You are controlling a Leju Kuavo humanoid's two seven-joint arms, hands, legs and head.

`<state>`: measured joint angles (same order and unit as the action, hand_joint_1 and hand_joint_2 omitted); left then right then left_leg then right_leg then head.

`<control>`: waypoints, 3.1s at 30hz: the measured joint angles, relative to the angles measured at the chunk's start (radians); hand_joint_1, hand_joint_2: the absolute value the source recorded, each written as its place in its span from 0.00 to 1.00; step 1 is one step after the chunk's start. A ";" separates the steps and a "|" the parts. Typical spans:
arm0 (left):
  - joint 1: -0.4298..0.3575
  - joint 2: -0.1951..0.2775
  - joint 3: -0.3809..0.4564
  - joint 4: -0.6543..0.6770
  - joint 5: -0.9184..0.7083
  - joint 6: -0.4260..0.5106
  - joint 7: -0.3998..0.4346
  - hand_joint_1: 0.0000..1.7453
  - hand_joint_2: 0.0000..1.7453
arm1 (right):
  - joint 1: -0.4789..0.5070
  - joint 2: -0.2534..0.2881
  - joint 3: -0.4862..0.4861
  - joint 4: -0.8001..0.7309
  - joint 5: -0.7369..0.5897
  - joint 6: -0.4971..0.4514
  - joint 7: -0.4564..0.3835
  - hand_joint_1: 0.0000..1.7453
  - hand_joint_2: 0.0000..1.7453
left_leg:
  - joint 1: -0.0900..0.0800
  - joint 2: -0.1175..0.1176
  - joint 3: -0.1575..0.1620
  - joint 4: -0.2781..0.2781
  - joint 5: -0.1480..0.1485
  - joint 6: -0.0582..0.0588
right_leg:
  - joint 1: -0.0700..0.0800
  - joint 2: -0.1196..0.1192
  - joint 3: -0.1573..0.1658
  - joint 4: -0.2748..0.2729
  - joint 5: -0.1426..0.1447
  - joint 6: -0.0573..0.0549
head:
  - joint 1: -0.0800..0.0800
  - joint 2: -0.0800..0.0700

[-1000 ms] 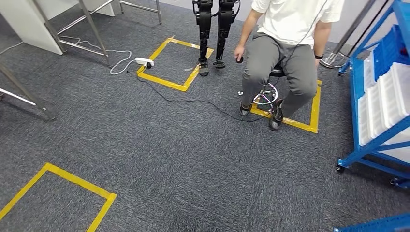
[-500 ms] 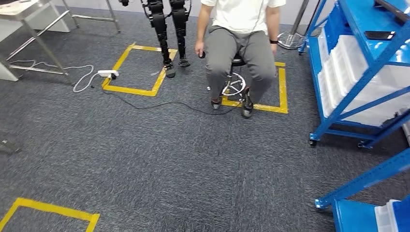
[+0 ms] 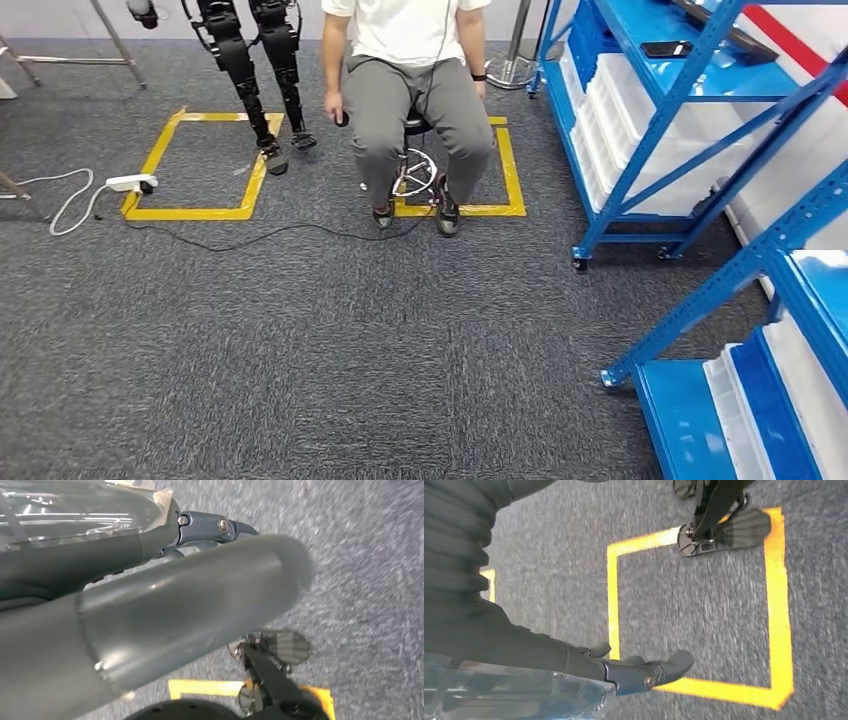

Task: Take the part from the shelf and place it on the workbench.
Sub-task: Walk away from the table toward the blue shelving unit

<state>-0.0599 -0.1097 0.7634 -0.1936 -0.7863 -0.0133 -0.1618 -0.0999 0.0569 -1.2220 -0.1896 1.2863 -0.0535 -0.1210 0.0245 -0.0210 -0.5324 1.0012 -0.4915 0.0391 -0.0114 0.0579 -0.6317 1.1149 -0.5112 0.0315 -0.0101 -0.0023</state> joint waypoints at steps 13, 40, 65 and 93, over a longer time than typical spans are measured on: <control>-0.009 -0.001 -0.005 0.000 -0.001 0.005 0.014 0.00 0.00 | 0.000 0.004 0.005 0.000 0.010 -0.003 0.000 0.00 1.00 | -0.007 0.128 0.034 0.009 -0.043 -0.046 | -0.005 -0.092 0.059 -0.100 0.047 -0.008 | -0.001 0.000; 0.002 0.002 -0.008 0.000 -0.040 0.013 0.029 0.00 0.00 | 0.001 0.030 0.014 0.000 0.006 -0.005 0.017 0.00 1.00 | -0.012 0.128 0.027 -0.001 -0.025 -0.032 | -0.019 -0.146 0.056 -0.084 0.038 0.029 | 0.002 0.000; 0.005 -0.005 -0.007 0.000 -0.052 0.015 0.043 0.00 0.00 | 0.001 0.022 0.031 0.000 0.019 -0.002 0.015 0.00 1.00 | -0.014 0.068 0.004 -0.014 0.006 0.012 | -0.008 -0.046 -0.094 0.177 -0.057 -0.001 | -0.003 0.000; -0.002 -0.008 -0.007 0.000 -0.064 0.020 0.039 0.00 1.00 | -0.002 0.030 0.031 -0.002 0.002 -0.016 0.014 0.00 1.00 | -0.009 0.031 0.008 -0.019 0.010 0.011 | -0.003 -0.035 -0.049 0.074 -0.028 -0.011 | -0.005 0.000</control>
<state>-0.0615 -0.1172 0.7564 -0.1938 -0.8499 0.0068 -0.1227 -0.1018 0.0872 -1.1913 -0.1911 1.2888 -0.0699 -0.1074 0.0154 0.0102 -0.5241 0.9820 -0.4815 0.0506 -0.0144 0.0229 -0.6809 1.1893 -0.5391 0.0208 -0.0153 -0.0023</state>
